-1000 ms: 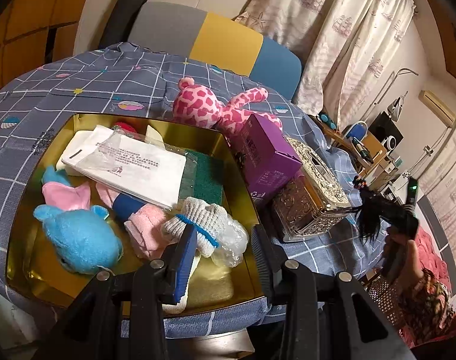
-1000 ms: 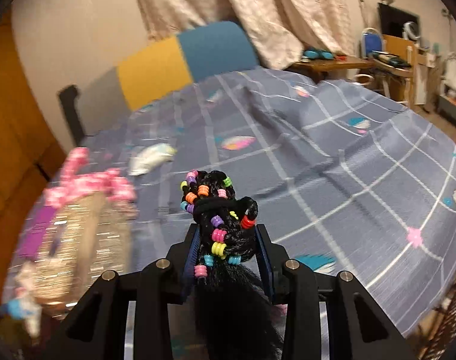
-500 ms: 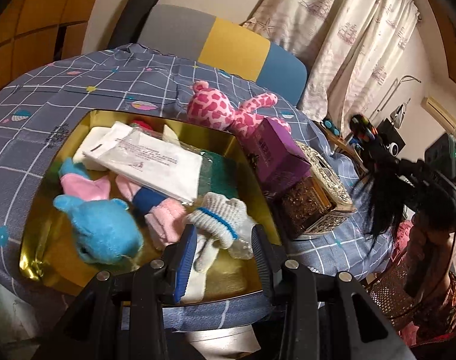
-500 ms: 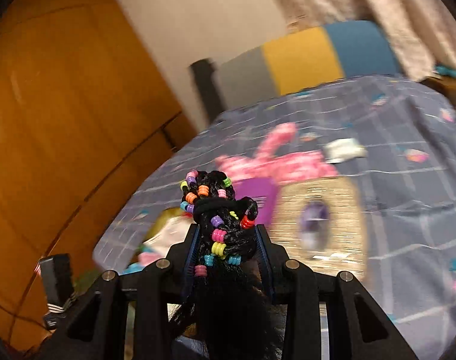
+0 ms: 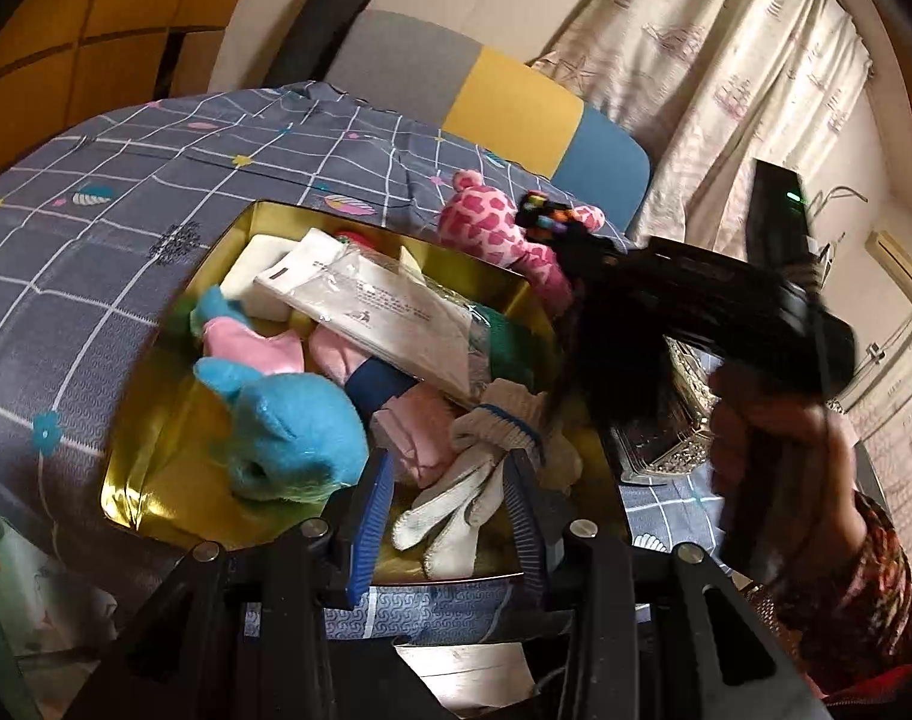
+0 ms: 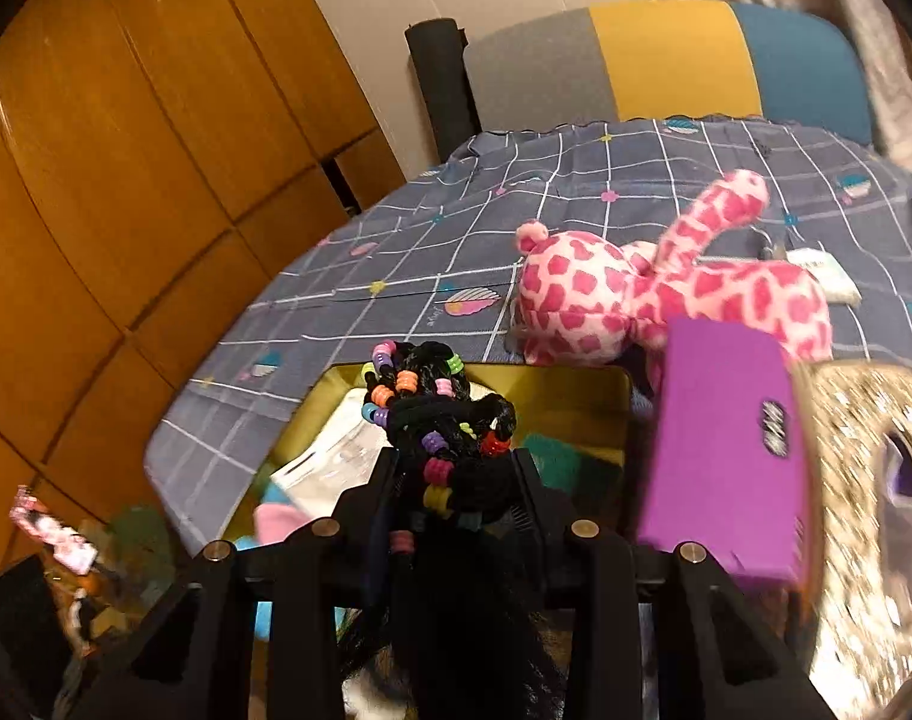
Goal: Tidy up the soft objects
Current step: 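Carry the black beaded hair tie into the gold tray and open the right tool, then grasp the white cleaning-wipes packet on the bed with the right tool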
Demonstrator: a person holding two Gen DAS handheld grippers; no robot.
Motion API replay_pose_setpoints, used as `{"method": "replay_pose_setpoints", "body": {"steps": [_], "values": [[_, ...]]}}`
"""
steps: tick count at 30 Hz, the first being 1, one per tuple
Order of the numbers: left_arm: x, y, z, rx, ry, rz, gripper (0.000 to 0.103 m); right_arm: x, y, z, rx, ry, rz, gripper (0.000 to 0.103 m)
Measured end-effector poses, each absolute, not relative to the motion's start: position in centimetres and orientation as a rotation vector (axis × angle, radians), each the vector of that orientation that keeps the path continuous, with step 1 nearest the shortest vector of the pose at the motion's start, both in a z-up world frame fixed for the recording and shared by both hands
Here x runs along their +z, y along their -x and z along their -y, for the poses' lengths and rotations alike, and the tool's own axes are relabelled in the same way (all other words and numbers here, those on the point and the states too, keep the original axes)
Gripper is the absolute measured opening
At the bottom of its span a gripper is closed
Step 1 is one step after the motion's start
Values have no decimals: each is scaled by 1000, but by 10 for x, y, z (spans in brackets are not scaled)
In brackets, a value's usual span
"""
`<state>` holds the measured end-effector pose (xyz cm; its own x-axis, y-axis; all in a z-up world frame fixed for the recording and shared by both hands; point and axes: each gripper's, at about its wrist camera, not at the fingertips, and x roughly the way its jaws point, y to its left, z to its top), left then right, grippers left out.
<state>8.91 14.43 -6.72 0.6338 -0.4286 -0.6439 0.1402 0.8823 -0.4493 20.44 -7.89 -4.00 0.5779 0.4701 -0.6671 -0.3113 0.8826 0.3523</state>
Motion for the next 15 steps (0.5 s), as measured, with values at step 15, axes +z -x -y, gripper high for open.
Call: {"method": "replay_pose_setpoints", "body": {"steps": [15], "values": [[-67,-102,-126,-352,351,-826,38,2,-200,121,388,-139,-682,68]]}}
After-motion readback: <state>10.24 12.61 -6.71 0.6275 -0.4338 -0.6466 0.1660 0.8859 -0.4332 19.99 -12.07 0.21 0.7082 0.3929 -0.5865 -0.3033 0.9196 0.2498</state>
